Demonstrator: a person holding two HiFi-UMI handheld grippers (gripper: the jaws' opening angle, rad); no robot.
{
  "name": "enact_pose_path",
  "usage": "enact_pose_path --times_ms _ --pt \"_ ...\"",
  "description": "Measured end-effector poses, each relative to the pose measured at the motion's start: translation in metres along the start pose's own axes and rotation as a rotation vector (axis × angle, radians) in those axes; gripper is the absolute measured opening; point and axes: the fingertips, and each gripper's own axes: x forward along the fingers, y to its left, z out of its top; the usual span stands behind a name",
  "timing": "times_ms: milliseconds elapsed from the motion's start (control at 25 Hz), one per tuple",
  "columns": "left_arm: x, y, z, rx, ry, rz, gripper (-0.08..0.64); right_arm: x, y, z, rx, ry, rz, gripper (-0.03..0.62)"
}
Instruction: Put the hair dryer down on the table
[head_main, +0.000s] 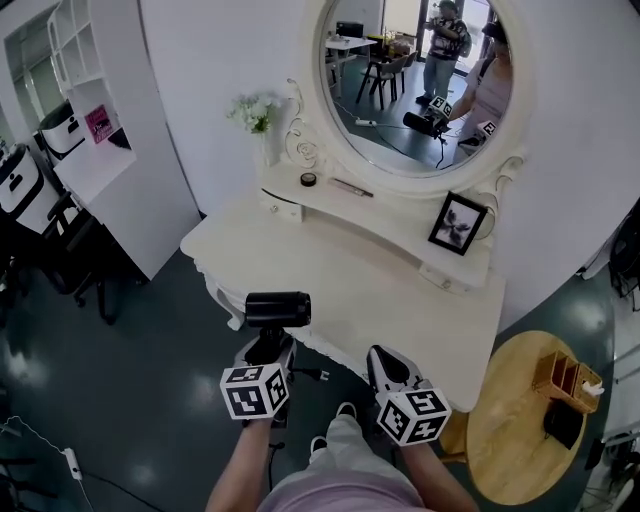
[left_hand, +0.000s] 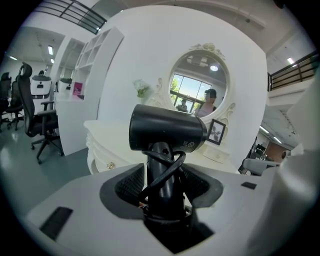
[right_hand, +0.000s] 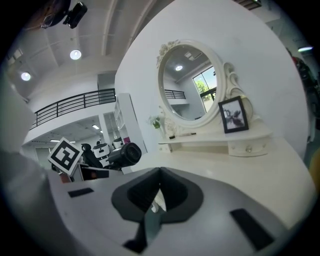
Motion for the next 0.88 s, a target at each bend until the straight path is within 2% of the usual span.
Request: enact_pose_path --times_ms 520,880 --pt "0.101 -0.026 0.036 0.088 0.076 -0.049 0.224 0.031 -0.051 0.024 0.039 -0.018 -0.06 0.003" --pt "0.16 -0.044 0.037 0.15 0.151 -0.068 0.224 0.046 -0.079 0.034 0.058 -0.014 -0.085 0.003"
